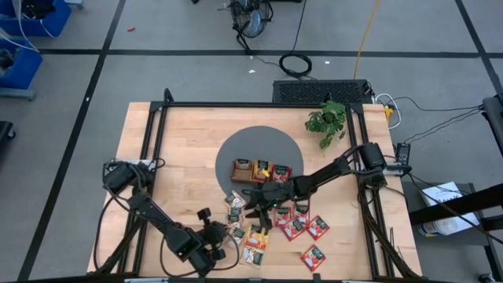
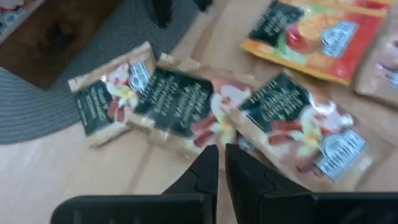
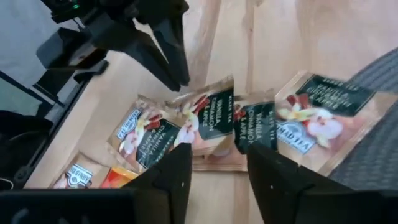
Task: Pick & Place Tea
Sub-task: Put the brown tea bag into the left section of the wooden organizer
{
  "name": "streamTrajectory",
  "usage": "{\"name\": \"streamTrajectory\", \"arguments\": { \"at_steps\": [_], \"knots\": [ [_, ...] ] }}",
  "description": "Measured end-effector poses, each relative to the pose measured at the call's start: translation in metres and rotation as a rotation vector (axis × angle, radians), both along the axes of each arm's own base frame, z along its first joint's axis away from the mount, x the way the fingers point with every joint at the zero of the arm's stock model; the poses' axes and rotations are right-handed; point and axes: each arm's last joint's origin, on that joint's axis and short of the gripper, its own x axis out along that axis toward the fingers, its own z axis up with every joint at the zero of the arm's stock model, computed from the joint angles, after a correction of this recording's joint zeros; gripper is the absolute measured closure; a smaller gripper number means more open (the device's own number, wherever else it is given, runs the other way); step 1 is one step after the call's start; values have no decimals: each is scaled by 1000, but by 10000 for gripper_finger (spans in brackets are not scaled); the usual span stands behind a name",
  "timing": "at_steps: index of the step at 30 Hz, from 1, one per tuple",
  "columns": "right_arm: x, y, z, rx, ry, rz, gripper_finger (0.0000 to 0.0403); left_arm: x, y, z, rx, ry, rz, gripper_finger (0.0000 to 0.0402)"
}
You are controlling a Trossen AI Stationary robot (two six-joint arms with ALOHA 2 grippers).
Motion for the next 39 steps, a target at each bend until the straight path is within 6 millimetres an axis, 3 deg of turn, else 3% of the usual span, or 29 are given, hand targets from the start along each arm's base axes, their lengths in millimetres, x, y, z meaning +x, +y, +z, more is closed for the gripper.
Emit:
{"name": "streamTrajectory", "arguments": {
  "at_steps": [8,12,29,39],
  "knots": [
    [0,10,-26,37,59,12,258,10,12,-5,-51,10,31,364],
    [2,10,-29,55,38,0,260,11,17,-13,-87,2,28,364],
    [4,11,-25,70,10,15,261,6,24,-27,-109,-61,26,364],
    [5,3,-19,269,78,121,261,6,25,-27,-103,-62,23,364]
  ]
}}
